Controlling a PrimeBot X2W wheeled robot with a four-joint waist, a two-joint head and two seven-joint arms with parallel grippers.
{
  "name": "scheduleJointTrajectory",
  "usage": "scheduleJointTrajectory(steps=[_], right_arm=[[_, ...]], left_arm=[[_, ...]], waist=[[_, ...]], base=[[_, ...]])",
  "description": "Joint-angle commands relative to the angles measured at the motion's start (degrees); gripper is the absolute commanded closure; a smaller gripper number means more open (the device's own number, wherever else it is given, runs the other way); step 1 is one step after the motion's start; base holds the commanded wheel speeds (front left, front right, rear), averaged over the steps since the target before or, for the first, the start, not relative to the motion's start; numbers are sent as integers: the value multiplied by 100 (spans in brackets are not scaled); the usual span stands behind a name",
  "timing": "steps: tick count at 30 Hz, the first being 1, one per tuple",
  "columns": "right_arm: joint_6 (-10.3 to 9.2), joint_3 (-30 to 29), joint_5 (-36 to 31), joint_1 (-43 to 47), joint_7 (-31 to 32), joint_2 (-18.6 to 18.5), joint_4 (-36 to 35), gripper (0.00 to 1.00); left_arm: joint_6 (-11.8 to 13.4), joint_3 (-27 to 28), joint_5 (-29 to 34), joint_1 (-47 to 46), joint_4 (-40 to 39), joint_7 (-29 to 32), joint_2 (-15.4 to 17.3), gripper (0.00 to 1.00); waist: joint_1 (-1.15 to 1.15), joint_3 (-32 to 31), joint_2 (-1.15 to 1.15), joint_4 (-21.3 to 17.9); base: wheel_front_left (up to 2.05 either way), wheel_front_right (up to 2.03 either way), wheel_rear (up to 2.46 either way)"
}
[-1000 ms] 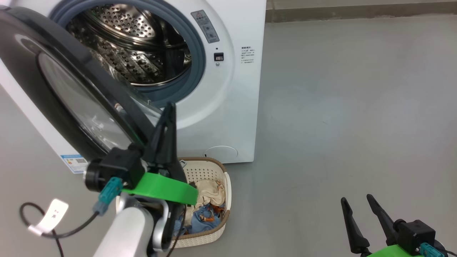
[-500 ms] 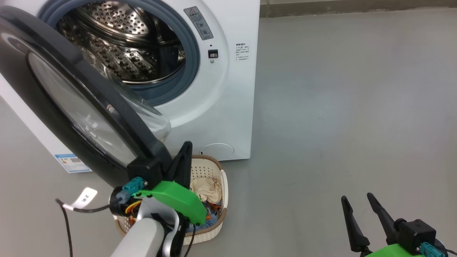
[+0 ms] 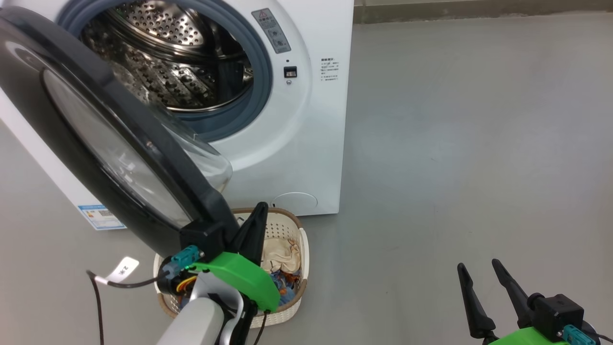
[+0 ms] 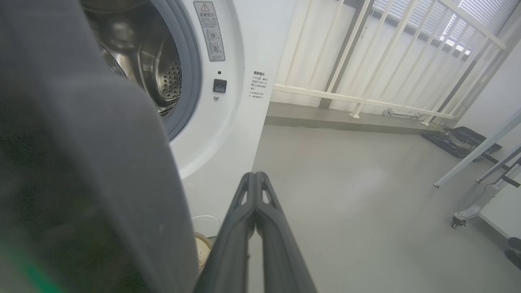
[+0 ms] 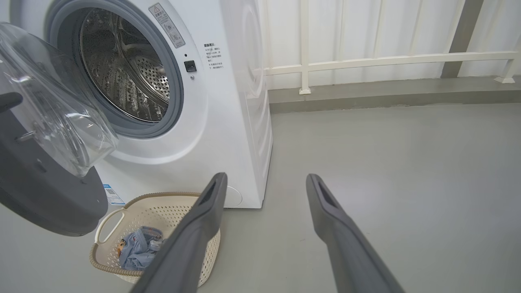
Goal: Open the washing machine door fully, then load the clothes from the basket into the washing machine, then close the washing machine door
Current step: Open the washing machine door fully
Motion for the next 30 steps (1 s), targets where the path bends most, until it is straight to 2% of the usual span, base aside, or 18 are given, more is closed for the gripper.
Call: scheduleJointTrajectory(steps=[1,15,30], right_arm=[[9,158,-79,-188,-60,-29,-124,0],[9,222,-89,-76,-15,-29,-110,0],[9,317,-50,-2,13,-29,-124,0]], left_arm=[[12,252,-30,-258,-45,-69,190,100],[-1,144,-52,-81,72,-152,228,100],[30,33,-106,92,39,-141,249,100]], waist=[[0,-18,0,18],[0,-216,0,369],[0,-333,0,1031]], base=[[0,0,0],[0,0,0],[0,0,0]])
